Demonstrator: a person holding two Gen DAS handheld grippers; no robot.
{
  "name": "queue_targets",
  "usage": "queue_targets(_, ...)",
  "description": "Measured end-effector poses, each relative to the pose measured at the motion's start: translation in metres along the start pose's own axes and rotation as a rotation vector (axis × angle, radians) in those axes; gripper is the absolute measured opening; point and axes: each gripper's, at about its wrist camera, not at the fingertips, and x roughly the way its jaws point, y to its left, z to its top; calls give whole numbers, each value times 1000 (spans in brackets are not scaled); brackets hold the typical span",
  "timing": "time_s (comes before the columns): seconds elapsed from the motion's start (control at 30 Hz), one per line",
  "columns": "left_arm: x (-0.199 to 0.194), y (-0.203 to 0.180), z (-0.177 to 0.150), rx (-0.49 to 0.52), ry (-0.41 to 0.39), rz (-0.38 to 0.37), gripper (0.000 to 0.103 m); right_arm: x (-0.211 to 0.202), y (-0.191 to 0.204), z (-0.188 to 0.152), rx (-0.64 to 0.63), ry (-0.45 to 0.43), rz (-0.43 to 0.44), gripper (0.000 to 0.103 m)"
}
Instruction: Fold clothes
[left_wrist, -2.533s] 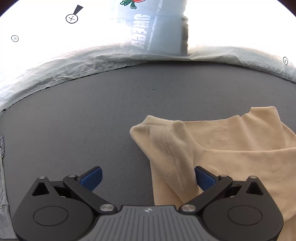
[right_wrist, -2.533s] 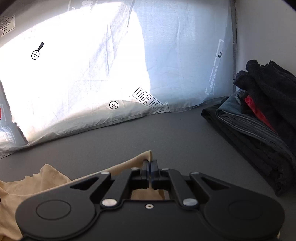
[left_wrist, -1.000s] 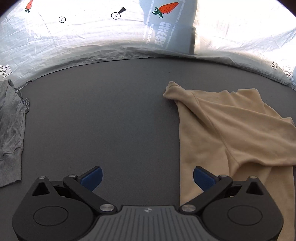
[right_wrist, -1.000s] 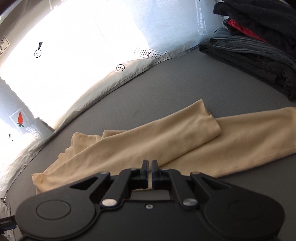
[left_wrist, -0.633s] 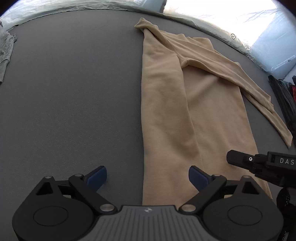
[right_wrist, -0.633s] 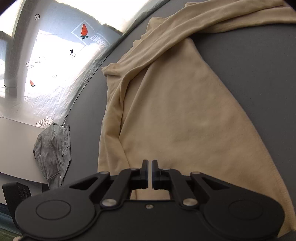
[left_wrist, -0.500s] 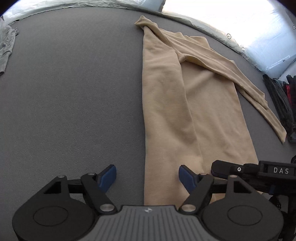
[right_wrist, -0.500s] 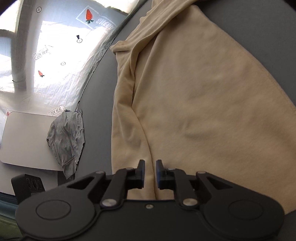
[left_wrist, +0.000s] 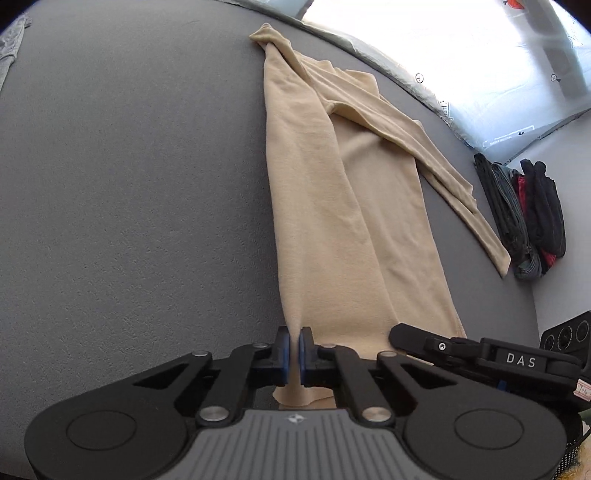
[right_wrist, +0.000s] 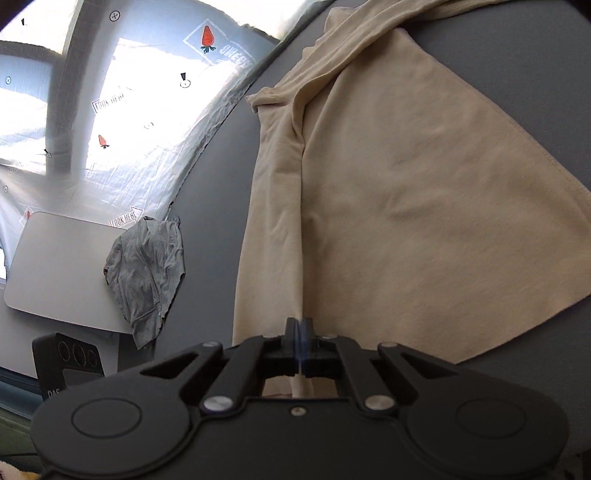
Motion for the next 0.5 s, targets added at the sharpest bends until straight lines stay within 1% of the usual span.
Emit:
queue_targets(0.03, 9, 3, -1, -13, 33, 19, 6, 7, -3, -1, -3, 29, -43, 1)
queue_targets(0.07, 13, 4, -1, -20, 45, 27, 7, 12, -8, -2, 8, 59, -81, 1)
queue_targets(0.1, 11, 3, 1, -12, 43, 32, 9, 10, -13, -1, 15, 71, -87, 2)
queue_targets(0.13, 9, 0, 2, 6, 42, 51, 13, 8, -12, 1, 6, 65, -93, 3)
queue_targets(0.17, 7, -3, 4, 25, 33, 75, 18, 3, -9, 3, -14, 48, -108, 4)
queue_targets(0.2, 4, -6, 5, 40, 22, 95, 26, -3, -7, 6, -29, 29, -122, 10)
queue_targets(0.23, 1, -7, 7, 45, 9, 109, 31, -9, -7, 10, -36, 6, -134, 22)
queue_targets(0.27, -1, -6, 10, 40, -4, 119, 33, -14, -7, 14, -41, -19, -148, 27)
queue_targets(0.3, -3, -6, 14, 32, -17, 126, 38, -20, -8, 19, -41, -45, -165, 32)
queue_targets(0.33, -6, -5, 18, 25, -33, 135, 45, -25, -9, 24, -41, -72, -182, 31)
queue_targets(0.43, -9, -5, 33, 10, -78, 173, 57, -39, -13, 44, -64, -136, -268, 32)
queue_targets(0.5, -7, -7, 45, 3, -95, 190, 59, -44, -17, 59, -71, -164, -312, 32)
